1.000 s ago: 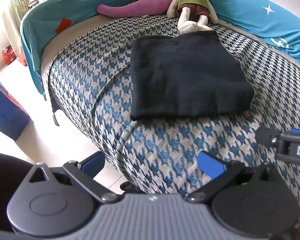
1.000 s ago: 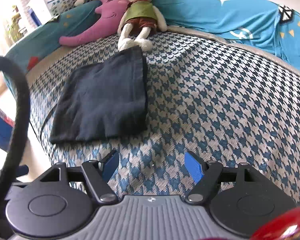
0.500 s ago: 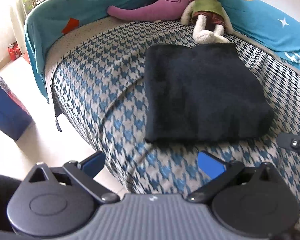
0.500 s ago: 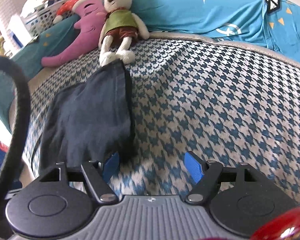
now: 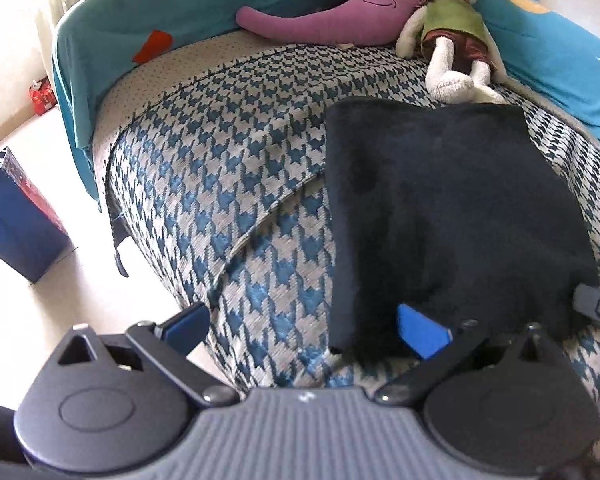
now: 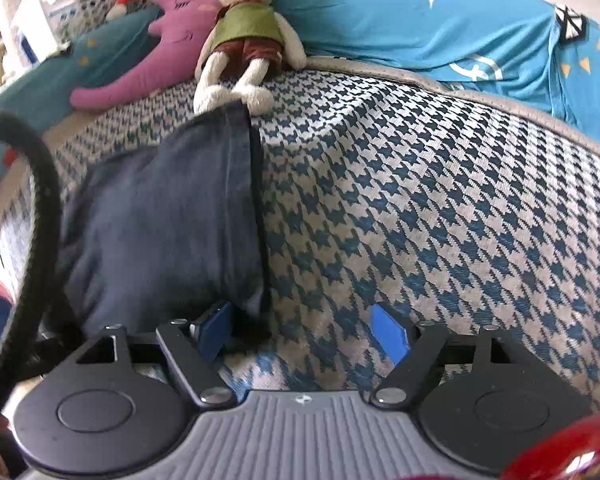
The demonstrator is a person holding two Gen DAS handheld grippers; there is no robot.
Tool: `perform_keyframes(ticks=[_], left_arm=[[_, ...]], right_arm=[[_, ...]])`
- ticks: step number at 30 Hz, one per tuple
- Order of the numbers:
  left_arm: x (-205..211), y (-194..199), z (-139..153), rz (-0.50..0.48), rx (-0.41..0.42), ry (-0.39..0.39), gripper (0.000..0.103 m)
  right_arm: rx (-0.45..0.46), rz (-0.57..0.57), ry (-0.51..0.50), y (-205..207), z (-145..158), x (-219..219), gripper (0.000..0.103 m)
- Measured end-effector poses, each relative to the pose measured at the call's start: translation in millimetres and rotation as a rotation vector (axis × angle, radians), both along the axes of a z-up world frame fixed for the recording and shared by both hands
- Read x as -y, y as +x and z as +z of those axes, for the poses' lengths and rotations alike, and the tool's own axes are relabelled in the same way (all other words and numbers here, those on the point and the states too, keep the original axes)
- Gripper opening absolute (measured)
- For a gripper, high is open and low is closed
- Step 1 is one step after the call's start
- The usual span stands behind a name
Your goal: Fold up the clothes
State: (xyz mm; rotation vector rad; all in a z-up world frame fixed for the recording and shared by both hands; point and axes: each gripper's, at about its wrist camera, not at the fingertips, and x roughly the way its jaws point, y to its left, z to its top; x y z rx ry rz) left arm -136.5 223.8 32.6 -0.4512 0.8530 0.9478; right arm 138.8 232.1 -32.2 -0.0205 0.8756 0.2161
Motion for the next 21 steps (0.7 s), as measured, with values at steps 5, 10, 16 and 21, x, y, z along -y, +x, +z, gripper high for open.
perform_keyframes(ticks=[5, 10, 16, 21], left_arm=[[-1.2, -7.9, -2.9, 0.012, 0.021, -0.013, 0.103], [-0.3, -16.7, -3.3, 0.024, 0.022, -0.021, 0.103], [3.8, -22.8, 5.5, 0.034, 0.048, -0.005, 0.103], [3.3, -17.2, 11.7, 0.033, 0.053, 0.047, 0.103]], right_arm=[[-0.008, -0.008, -0.001, 0.5, -2.1, 3.8, 0.077], [-0.009, -0.019, -0.026, -2.4, -0.9, 2.7, 0.078], [0.013, -0.013, 0.024, -7.3, 7.6, 3.9, 0.078], [0.039, 0.025, 0.023, -7.4, 8.0, -3.8, 0.078]])
